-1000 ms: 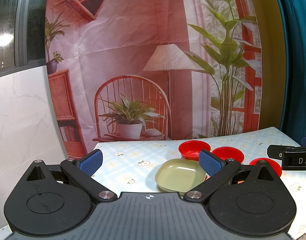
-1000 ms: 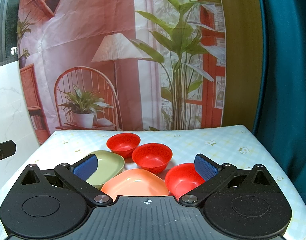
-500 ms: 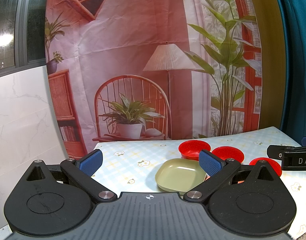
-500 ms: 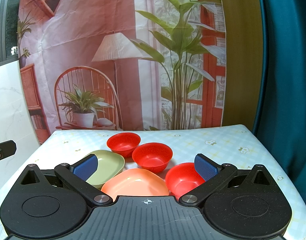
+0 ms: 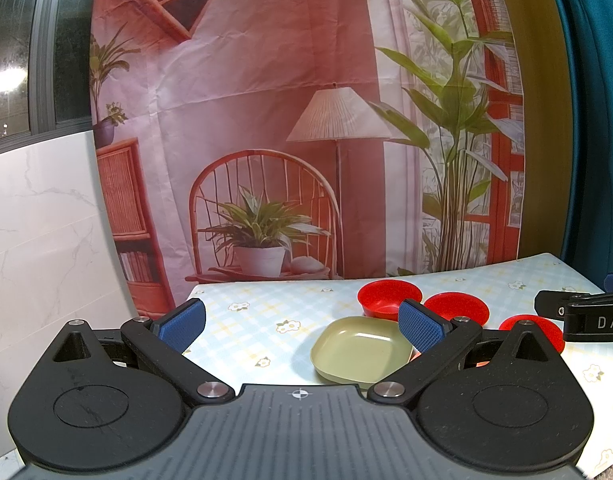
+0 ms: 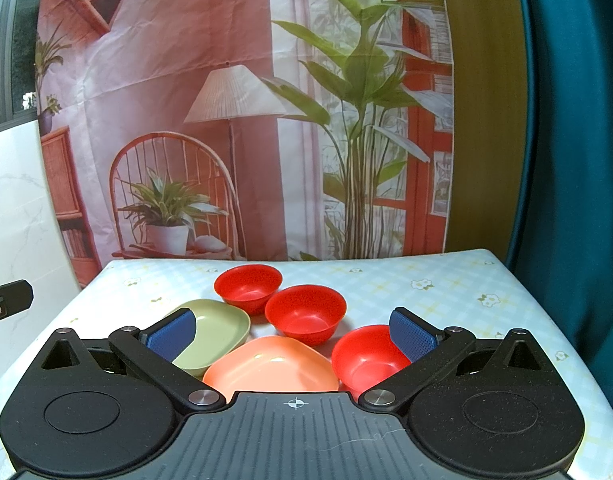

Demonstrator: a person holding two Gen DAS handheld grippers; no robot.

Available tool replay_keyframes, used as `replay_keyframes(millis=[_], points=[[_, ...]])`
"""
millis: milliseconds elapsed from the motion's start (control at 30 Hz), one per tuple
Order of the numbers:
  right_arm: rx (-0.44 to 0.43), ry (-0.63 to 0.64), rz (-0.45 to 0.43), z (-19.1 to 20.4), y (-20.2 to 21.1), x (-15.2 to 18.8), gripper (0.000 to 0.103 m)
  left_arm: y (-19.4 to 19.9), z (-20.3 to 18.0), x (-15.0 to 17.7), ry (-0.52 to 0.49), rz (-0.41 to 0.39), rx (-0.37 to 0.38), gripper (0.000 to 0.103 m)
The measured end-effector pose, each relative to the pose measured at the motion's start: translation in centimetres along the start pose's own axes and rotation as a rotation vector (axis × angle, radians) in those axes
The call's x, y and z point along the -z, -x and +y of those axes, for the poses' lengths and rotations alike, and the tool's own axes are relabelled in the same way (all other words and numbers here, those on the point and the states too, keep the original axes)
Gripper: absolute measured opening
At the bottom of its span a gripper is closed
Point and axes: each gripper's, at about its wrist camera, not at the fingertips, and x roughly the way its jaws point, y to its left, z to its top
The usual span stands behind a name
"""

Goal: Organize plates and bowls

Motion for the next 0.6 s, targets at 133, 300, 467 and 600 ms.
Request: replay_keyframes(millis=[133, 300, 467, 600], points=[[0.0, 0.0, -0.001, 0.01, 0.01, 0.0, 0.103, -0.01, 0.0, 0.0, 0.0, 0.0, 0.0, 0.103], [0.0, 0.0, 0.0, 0.03, -0.02, 0.04, 0.103, -0.01, 0.0, -0.01, 0.001, 0.0, 0.0, 0.103], [-0.002, 0.001, 0.0, 0.06, -0.11, -0.03, 0.103, -0.54, 0.39, 0.12, 0.011, 0.007, -0.006, 0.103], [-0.014, 0.006, -0.005, 0.15, -0.27, -0.2, 0.103, -0.74, 0.89, 0.29, 0.025, 0.011, -0.014, 0.103]])
